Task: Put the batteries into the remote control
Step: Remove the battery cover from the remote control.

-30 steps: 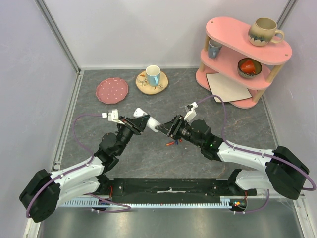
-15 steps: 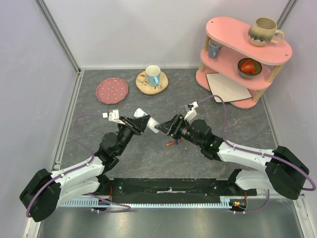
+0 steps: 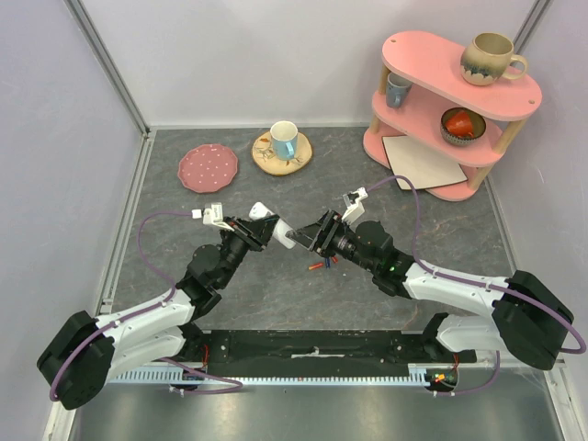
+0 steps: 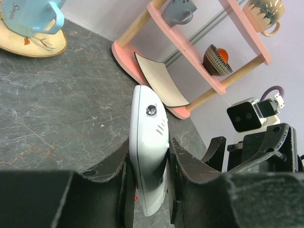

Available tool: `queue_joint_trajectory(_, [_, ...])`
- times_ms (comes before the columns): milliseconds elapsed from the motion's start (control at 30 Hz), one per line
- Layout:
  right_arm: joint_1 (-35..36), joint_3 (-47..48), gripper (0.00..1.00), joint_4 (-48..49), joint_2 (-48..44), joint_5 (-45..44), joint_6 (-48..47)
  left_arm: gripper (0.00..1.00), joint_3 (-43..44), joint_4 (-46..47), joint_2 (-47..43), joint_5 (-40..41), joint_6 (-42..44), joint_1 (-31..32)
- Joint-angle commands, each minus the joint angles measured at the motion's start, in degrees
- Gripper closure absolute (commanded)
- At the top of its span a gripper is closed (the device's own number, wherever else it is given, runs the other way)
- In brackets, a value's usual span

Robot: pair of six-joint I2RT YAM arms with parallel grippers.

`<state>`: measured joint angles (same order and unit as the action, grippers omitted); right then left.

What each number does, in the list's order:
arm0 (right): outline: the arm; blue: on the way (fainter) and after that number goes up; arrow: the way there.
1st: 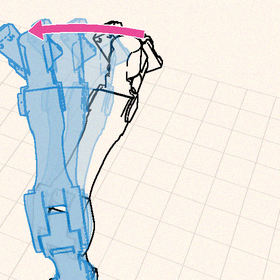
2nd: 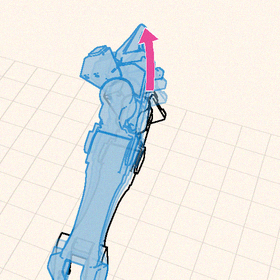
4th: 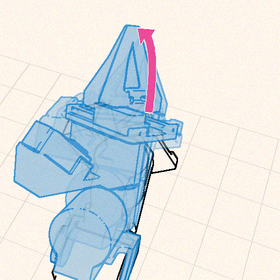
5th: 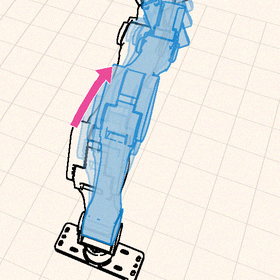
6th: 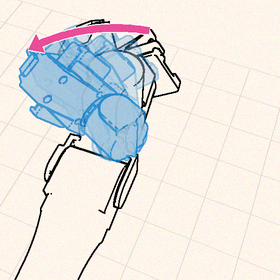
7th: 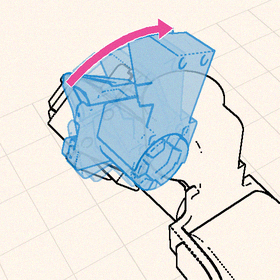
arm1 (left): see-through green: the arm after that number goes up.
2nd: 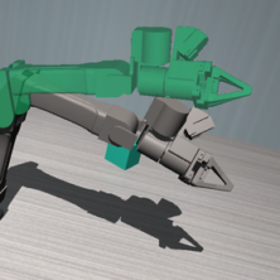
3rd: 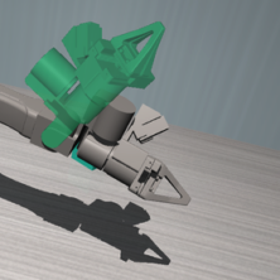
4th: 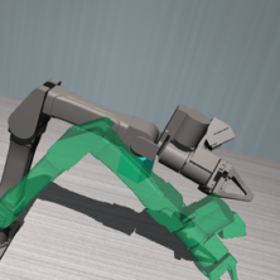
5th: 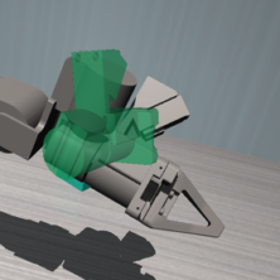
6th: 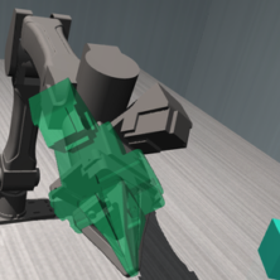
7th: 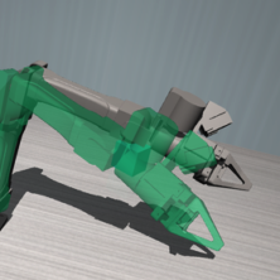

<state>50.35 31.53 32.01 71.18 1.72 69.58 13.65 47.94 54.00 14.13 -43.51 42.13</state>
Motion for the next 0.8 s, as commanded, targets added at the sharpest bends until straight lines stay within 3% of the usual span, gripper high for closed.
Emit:
queue_joint_trajectory(0, [-0.25, 0.73, 0.32, 2.27, -0.78, -0.13, 0.47, 0.98, 1.47, 1.54, 0.05, 1.78, 0.79, 0.23])
queue_joint_trajectory(767, [-0.34, 1.52, 0.33, 1.39, 0.98, 0.13, 0.38, 0.98, 2.08, 3.29, -0.82, -0.42, 0.18, 0.23])
